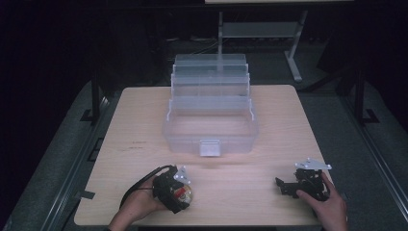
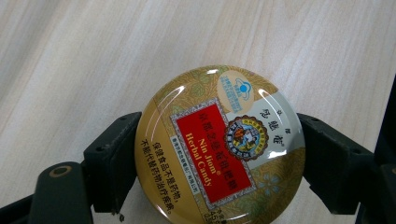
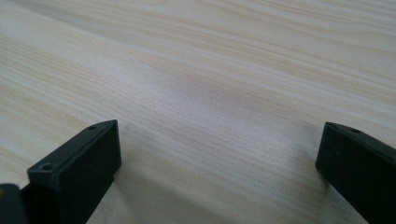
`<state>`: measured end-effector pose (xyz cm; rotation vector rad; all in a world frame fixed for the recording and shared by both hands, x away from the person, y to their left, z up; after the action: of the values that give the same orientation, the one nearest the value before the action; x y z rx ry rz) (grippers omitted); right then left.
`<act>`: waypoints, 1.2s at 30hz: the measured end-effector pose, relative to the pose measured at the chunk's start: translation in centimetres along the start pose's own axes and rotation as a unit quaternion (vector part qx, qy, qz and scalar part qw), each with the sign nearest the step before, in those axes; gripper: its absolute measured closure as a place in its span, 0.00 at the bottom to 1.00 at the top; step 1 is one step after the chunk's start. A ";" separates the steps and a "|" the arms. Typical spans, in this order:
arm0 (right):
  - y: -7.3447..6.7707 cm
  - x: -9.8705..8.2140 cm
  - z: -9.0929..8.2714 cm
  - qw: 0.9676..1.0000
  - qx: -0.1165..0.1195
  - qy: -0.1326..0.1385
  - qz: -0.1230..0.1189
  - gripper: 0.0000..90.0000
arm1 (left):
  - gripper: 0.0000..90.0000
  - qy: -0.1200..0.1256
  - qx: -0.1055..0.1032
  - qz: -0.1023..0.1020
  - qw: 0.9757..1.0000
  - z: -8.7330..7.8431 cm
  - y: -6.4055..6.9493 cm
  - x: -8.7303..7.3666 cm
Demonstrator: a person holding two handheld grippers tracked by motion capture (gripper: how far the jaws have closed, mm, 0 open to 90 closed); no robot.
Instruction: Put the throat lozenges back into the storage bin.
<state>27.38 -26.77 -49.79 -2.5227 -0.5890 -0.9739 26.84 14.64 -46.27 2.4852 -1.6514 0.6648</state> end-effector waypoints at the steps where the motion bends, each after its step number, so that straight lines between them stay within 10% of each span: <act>1: 0.0 0.0 0.0 1.000 0.000 0.000 0.000 0.00 | 0.22 0.001 0.000 -0.001 1.000 0.0 0.0 0.0; 36: 0.0 0.0 0.0 1.000 0.000 0.000 0.000 0.00 | 0.22 0.027 0.003 -0.005 1.000 -2.0 -1.2 1.6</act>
<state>27.37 -26.77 -49.79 -2.5230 -0.5884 -0.9736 27.81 14.38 -43.66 2.4550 -1.6206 0.7299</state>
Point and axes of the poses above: each handheld gripper's, and its own axes: z roughly forward along the jaws, x roughly out of its top, y roughly to its right, the point moved 2 cm from there along z, roughly forward along the jaws, and after that the axes turned 13 degrees about x, right-handed, at the moved point
